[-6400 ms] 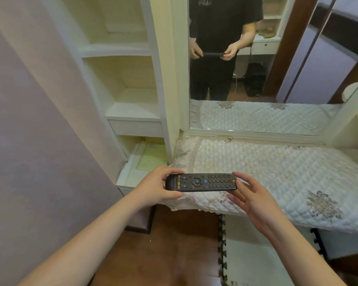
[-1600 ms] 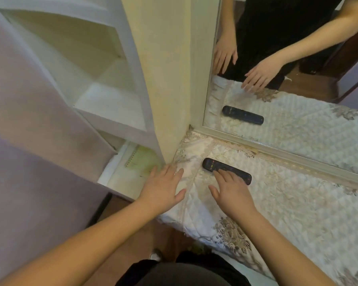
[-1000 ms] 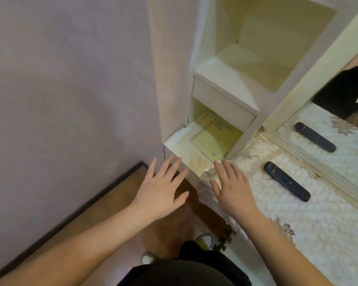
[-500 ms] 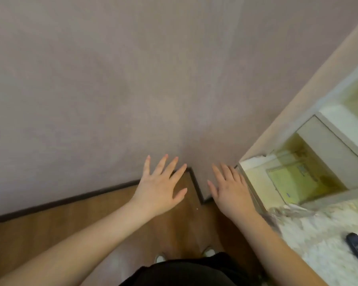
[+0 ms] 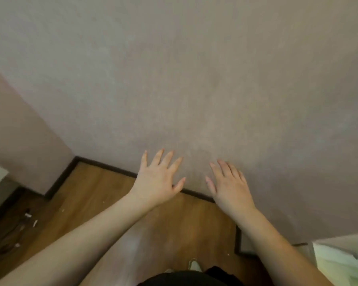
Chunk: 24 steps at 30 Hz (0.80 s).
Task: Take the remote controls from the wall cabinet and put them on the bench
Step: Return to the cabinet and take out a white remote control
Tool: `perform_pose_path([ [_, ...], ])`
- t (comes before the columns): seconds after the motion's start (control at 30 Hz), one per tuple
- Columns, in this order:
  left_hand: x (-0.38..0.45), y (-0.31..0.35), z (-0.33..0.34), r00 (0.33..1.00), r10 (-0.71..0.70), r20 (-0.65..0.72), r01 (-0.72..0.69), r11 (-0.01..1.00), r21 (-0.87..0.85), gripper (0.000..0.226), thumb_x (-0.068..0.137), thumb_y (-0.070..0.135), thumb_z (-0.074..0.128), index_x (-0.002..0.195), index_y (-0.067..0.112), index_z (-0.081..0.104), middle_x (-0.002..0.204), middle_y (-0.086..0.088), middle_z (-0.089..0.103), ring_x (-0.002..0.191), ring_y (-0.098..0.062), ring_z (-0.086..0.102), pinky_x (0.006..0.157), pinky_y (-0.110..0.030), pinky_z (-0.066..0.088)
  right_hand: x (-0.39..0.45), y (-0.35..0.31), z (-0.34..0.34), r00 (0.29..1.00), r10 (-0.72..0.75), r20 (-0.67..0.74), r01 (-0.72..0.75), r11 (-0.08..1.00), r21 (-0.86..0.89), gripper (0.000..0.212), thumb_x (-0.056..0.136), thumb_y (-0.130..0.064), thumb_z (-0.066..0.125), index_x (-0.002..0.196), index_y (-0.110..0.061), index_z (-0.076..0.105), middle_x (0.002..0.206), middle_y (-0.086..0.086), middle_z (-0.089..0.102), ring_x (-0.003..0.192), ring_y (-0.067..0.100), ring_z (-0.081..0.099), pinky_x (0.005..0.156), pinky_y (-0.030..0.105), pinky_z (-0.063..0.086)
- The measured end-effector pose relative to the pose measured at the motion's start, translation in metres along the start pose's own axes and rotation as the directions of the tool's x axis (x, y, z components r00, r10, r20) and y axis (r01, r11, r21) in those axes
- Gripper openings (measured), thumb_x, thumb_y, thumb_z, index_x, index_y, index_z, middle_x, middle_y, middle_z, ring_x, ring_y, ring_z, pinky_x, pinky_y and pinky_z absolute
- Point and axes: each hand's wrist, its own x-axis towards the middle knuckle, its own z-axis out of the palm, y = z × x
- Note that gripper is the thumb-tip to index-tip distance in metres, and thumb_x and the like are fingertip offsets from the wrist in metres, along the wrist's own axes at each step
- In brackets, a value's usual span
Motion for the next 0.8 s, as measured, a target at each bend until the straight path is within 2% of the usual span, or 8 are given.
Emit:
perform_pose_path([
  [0.13,-0.010,-0.021,-0.018,0.987,-0.156,-0.035,0.157,0.988,0.015,0.072,0.088,0.063,0.015,0.151,0.031,0.025,0.157,-0.003,0.031,0.146,-0.026,0.023,0.115,-0.059,0.017,0.032,-0.013,-0.021,0.980,-0.196,-0.022,0.196,0.981,-0.002,0.062,0.091,-0.051,0.024,0.135,-0.017,0.053,0.139,0.011,0.054,0.125,0.032,0.051,0.102,0.041,0.041],
  [0.3,-0.030,-0.044,-0.045,0.951,-0.300,-0.076,0.303,0.952,0.038,0.067,0.093,0.062,0.024,0.152,0.031,0.018,0.159,-0.001,0.024,0.148,-0.025,0.015,0.116,-0.060,0.014,0.070,-0.027,-0.059,0.914,-0.405,-0.009,0.404,0.913,-0.050,0.055,0.099,-0.048,0.028,0.149,-0.025,0.028,0.157,0.003,0.028,0.142,0.024,0.026,0.114,0.035,0.021],
  [0.47,-0.055,-0.071,-0.070,0.883,-0.470,-0.010,0.469,0.881,0.067,0.070,0.092,0.067,0.025,0.152,0.034,0.012,0.161,0.001,0.017,0.149,-0.025,0.011,0.117,-0.058,0.012,0.082,-0.082,-0.075,0.818,-0.575,0.014,0.574,0.816,-0.068,0.055,0.099,-0.050,0.026,0.149,-0.026,0.028,0.158,0.001,0.025,0.143,0.022,0.023,0.114,0.036,0.019],
  [0.57,-0.083,-0.085,-0.087,0.847,-0.532,-0.028,0.532,0.843,0.085,0.069,0.092,0.067,0.026,0.152,0.035,0.014,0.160,0.002,0.019,0.148,-0.023,0.012,0.117,-0.057,0.014,0.078,-0.116,-0.083,0.760,-0.650,0.011,0.650,0.758,-0.054,0.055,0.099,-0.050,0.024,0.149,-0.026,0.028,0.158,0.000,0.025,0.143,0.022,0.024,0.114,0.036,0.020],
  [0.67,-0.118,-0.101,-0.104,0.783,-0.620,-0.051,0.622,0.779,0.078,0.068,0.092,0.066,0.024,0.152,0.035,0.014,0.160,0.003,0.020,0.148,-0.022,0.013,0.117,-0.056,0.015,0.071,-0.155,-0.090,0.699,-0.715,-0.012,0.714,0.698,-0.052,0.057,0.098,-0.052,0.018,0.149,-0.028,0.028,0.158,0.000,0.026,0.143,0.020,0.026,0.114,0.035,0.021],
  [0.8,-0.175,-0.127,-0.121,0.655,-0.747,-0.117,0.756,0.648,0.092,0.068,0.092,0.066,0.021,0.151,0.034,0.019,0.160,0.002,0.020,0.148,-0.021,0.013,0.118,-0.049,0.017,0.058,-0.219,-0.099,0.600,-0.800,-0.013,0.797,0.599,-0.072,0.056,0.098,-0.052,0.024,0.149,-0.029,0.028,0.158,-0.001,0.026,0.143,0.021,0.026,0.115,0.035,0.021],
])
